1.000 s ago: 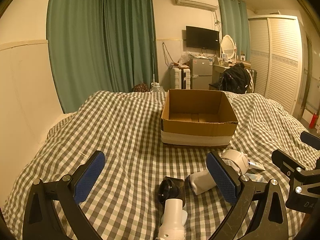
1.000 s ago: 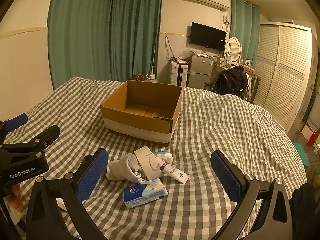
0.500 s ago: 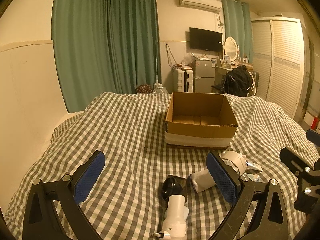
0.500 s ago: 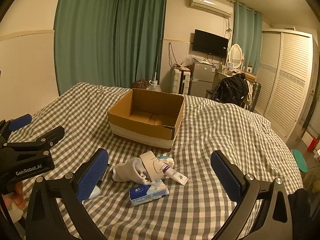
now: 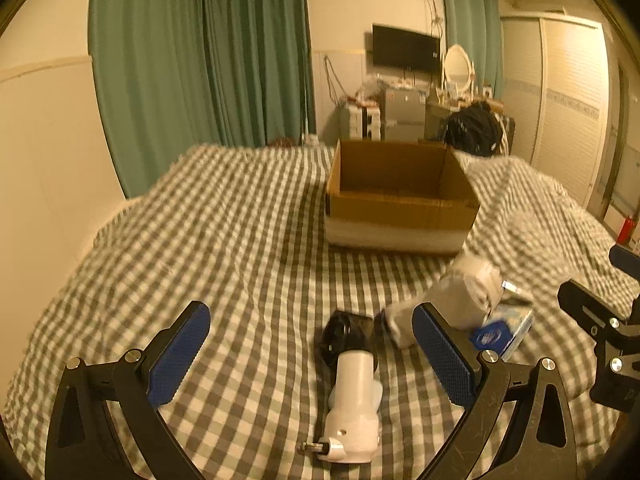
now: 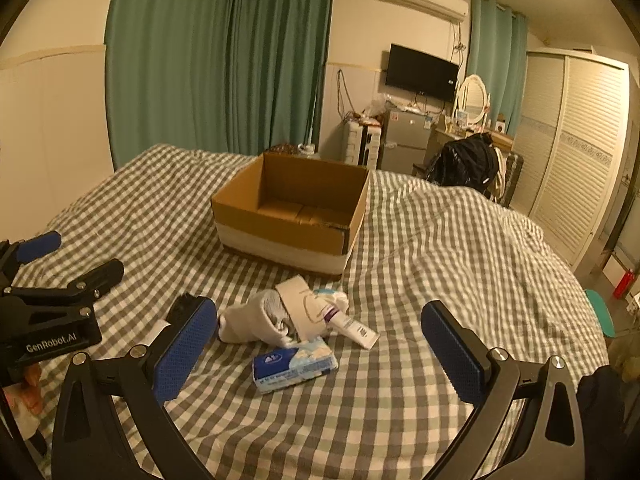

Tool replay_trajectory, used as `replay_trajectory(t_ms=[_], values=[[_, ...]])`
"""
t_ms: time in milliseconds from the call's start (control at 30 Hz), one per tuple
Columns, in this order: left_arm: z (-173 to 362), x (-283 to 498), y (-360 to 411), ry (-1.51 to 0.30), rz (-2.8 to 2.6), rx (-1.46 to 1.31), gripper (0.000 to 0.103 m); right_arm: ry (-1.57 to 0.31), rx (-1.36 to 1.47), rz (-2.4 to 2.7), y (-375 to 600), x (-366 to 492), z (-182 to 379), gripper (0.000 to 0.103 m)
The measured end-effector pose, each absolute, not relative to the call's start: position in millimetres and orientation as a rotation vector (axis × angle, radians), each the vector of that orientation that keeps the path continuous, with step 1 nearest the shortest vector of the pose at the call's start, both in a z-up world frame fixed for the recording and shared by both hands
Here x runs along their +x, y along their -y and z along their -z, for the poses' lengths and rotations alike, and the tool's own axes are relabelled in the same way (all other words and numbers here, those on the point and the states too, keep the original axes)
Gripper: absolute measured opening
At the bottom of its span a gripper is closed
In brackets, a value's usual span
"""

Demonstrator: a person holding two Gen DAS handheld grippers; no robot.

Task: Organize objects
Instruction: 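Grasp the white black-capped bottle with the left tool while the right tool grasps the blue tissue pack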

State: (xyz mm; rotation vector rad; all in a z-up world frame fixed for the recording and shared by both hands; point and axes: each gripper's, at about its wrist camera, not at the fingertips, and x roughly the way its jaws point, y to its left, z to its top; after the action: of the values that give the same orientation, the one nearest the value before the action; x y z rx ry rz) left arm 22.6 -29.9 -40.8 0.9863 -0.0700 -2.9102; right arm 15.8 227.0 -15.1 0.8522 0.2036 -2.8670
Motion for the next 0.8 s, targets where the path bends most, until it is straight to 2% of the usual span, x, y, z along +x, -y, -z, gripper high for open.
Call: replay_trajectory(t_ms=[267, 500, 700, 767, 800], values=[[89.7, 11.7, 27.3, 0.097, 2.837, 1.202, 0.103, -0.246, 1.065, 2.764, -223.8, -6.2, 60.1, 0.103], [119.6, 6.6, 29.5, 0.048, 2.794, 1.361, 0.103, -0.262, 1.25, 2.654, -222.1, -26.5, 96.1, 0.103], [136.0, 3.0, 16.6, 0.121, 2.809, 1.441, 0.103, -0.311, 1.342, 2.58, -210.6, -49.9, 112.4, 0.101], [138.2, 1.7, 11.4, 0.144, 2.823, 1.462, 0.1, -0.325, 1.366, 2.555, -206.5, -55.0, 117.9, 0.098], [139.9, 0.6, 10.1, 0.152, 2.822, 1.476, 0.095, -0.33, 1.375, 2.55, -205.7, -55.7, 119.2, 0.097]])
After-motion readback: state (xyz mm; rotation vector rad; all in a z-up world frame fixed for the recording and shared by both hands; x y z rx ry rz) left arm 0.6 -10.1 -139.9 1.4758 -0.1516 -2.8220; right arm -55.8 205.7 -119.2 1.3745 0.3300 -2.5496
